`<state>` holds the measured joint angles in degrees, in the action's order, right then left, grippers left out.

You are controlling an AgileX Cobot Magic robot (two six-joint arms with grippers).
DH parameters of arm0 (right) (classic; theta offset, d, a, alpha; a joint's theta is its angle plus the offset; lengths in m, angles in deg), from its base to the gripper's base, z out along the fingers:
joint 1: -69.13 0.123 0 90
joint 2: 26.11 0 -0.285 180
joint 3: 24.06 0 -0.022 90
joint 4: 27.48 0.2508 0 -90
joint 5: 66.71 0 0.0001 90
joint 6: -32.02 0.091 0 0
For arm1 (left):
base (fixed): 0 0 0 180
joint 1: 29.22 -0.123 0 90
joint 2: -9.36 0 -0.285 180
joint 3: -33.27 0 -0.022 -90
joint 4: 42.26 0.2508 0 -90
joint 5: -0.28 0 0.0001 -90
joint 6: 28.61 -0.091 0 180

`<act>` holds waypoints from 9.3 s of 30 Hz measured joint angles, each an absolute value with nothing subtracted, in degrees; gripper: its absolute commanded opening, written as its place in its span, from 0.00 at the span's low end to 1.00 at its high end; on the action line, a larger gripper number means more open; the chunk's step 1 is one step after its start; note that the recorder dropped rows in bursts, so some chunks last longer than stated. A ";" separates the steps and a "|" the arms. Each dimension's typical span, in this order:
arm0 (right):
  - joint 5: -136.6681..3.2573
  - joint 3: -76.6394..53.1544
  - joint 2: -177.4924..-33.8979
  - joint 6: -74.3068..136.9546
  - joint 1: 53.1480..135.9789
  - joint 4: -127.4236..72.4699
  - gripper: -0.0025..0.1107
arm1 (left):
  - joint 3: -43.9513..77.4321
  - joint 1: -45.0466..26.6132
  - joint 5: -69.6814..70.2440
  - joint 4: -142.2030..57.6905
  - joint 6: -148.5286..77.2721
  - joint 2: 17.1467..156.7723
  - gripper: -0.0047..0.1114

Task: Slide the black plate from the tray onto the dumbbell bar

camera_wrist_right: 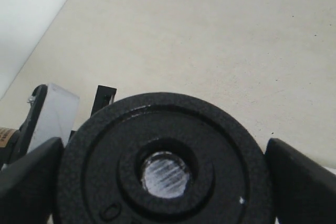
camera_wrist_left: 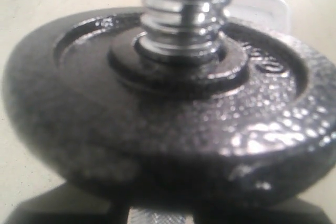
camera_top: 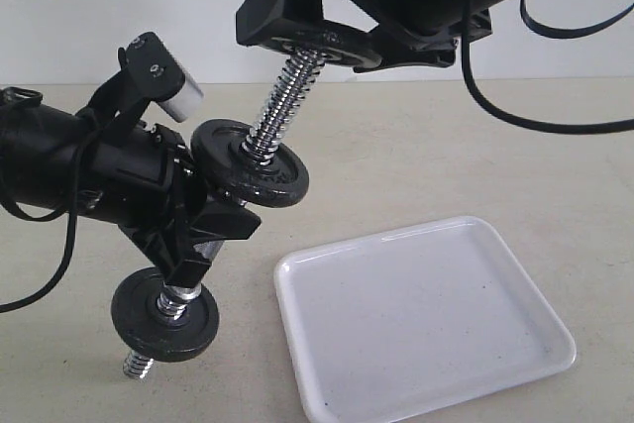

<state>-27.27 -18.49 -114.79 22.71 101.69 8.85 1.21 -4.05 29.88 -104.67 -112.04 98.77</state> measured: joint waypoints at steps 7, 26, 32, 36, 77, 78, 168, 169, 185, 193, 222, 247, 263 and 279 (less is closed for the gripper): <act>-27.15 -18.49 -114.79 22.71 101.69 9.31 0.95 | 1.23 -4.05 29.26 -105.04 -111.81 98.77 0.08; -29.46 -18.49 -114.79 21.78 101.69 10.04 0.95 | 1.23 -4.05 28.12 -105.53 -110.56 98.77 0.08; -30.29 -18.49 -114.79 21.63 101.69 10.27 0.95 | 1.23 -4.05 27.63 -106.85 -110.23 98.77 0.08; -30.00 -18.49 -114.79 21.63 101.69 10.41 0.95 | 1.23 -4.05 27.63 -107.21 -110.10 98.77 0.08; -22.88 -22.49 -114.41 22.19 101.69 -0.11 0.95 | 1.23 -4.05 26.56 -108.00 -109.61 98.77 0.08; -22.88 -22.49 -114.19 22.19 101.69 -0.11 0.95 | 1.23 -4.05 26.56 -108.00 -109.61 98.77 0.08; -1.95 -22.01 -111.31 21.01 101.69 -6.67 0.02 | -0.59 -4.06 11.69 -108.23 -105.81 104.66 0.08; -1.83 -21.34 -111.31 21.18 101.69 -6.67 0.02 | -0.59 -4.06 11.70 -108.23 -105.81 105.66 0.08; -9.94 -2.07 -111.29 21.22 101.69 -1.87 0.02 | -0.71 -4.06 9.70 -108.63 -105.27 110.86 0.08; -13.77 4.51 -111.19 20.61 101.69 -0.75 0.02 | -0.11 -4.06 8.39 -108.85 -101.13 115.12 0.08; -22.07 14.68 -111.07 17.16 101.69 -0.28 0.02 | 4.64 -4.06 5.16 -112.79 -80.87 123.63 0.08; -25.93 19.32 -111.07 13.21 101.69 3.66 0.02 | -2.26 -4.15 12.39 -139.61 -76.61 122.16 0.08; -25.93 19.32 -111.07 12.60 101.69 5.34 0.02 | -3.36 -4.15 12.85 -141.12 -77.15 121.64 0.08; -26.25 19.32 -111.07 12.60 101.69 5.34 0.02 | -4.32 -4.32 16.39 -141.03 -80.14 122.96 0.61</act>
<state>-26.25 19.32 -111.07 12.60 101.69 5.34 -4.32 -4.32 16.39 -141.03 -80.14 122.96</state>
